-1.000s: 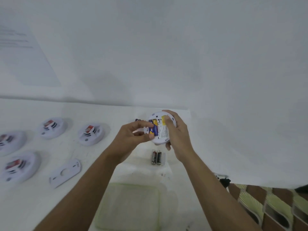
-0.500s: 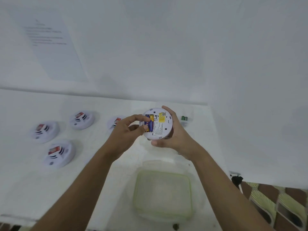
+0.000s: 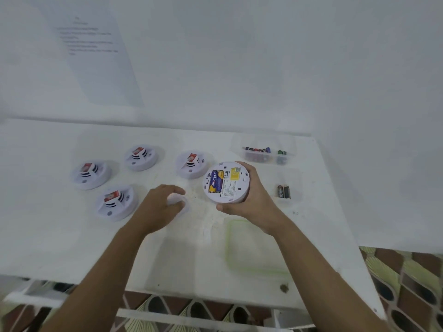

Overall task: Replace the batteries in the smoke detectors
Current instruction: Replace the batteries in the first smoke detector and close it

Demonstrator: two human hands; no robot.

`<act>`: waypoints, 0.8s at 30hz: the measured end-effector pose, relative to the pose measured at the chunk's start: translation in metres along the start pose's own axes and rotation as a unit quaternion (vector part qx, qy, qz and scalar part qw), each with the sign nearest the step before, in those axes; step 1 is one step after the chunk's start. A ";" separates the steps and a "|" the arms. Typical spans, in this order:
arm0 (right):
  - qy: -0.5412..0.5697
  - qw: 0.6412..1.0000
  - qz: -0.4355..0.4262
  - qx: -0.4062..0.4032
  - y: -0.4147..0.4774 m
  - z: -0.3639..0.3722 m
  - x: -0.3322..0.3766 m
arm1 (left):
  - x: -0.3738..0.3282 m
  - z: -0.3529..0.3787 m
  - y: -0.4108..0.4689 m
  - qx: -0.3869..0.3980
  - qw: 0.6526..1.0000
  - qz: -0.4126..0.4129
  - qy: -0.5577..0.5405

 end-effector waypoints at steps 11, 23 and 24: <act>-0.023 1.000 0.004 -0.009 -0.010 0.027 -0.007 | 0.019 0.003 -0.008 0.013 0.998 -0.057 -0.027; -0.026 1.000 0.018 -0.001 -0.006 0.035 -0.011 | -0.021 -0.050 -0.022 -0.156 0.871 0.043 -0.463; -0.027 1.000 0.016 0.000 -0.005 0.036 -0.010 | -0.025 -0.050 -0.023 -0.142 0.836 0.050 -0.527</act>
Point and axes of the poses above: each hand's wrist, its own y-axis towards the middle knuckle, its own z-axis out of the palm, x = y × z, the point moved 2 cm from there along y, towards the middle knuckle, and after that the axes turned 7 degrees about x, right-handed, at the moved point
